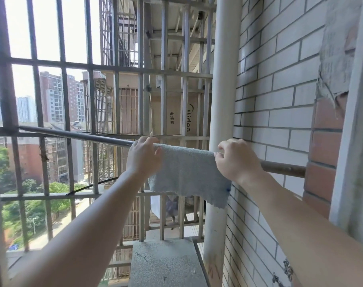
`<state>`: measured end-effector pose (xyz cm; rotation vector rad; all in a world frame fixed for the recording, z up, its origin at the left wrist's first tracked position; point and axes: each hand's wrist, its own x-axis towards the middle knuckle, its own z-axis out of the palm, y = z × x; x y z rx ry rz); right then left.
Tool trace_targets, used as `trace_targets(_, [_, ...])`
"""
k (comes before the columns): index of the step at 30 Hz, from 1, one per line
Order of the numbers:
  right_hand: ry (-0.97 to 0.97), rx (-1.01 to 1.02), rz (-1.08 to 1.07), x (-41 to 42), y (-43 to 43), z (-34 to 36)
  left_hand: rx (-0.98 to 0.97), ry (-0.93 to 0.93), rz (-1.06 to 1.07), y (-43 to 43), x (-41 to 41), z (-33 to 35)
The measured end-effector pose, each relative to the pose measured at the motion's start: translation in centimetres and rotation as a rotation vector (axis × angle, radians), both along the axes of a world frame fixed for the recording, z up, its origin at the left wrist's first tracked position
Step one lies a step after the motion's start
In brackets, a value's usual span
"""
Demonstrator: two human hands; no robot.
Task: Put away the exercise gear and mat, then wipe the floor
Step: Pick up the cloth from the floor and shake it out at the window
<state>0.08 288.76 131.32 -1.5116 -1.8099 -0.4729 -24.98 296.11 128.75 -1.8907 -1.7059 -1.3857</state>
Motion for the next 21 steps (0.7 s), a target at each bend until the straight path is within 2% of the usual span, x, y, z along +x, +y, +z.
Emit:
trace_targets(13, [-0.073, 0.137, 0.115, -1.4, -3.3, -4.9, -0.023, 0.238, 0.147, -9.6, 0.9, -3.7])
trace_targets(17, [-0.071, 0.111, 0.145, -2.0, -5.5, -6.3, -0.021, 0.301, 0.188, -13.6, 1.0, -5.1])
trace_targets(21, [-0.083, 0.059, 0.160, -2.5, -8.4, -8.7, -0.041, 0.281, 0.179, -17.1, 0.8, -6.8])
